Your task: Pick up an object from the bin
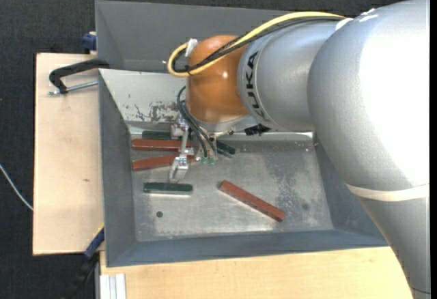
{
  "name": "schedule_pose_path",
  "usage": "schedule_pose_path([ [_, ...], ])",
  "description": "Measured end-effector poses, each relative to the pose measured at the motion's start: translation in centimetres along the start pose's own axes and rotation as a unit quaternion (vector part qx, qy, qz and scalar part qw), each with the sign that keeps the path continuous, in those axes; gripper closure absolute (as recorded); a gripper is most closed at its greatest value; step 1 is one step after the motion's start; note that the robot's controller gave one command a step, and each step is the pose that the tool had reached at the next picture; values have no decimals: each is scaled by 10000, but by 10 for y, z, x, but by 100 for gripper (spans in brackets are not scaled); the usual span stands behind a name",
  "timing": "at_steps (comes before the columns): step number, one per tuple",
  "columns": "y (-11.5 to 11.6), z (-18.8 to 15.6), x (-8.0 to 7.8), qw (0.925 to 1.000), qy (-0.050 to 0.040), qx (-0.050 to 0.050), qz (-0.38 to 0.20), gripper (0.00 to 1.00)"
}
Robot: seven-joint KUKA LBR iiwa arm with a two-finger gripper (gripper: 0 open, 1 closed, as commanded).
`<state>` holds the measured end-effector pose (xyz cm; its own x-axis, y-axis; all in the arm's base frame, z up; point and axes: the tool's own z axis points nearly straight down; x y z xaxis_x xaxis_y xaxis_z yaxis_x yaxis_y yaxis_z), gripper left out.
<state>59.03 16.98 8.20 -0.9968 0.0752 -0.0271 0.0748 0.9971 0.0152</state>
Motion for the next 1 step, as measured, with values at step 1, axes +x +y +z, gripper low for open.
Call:
schedule_pose_path([
  [1,0,0,0,10000,0,0,1,0],
])
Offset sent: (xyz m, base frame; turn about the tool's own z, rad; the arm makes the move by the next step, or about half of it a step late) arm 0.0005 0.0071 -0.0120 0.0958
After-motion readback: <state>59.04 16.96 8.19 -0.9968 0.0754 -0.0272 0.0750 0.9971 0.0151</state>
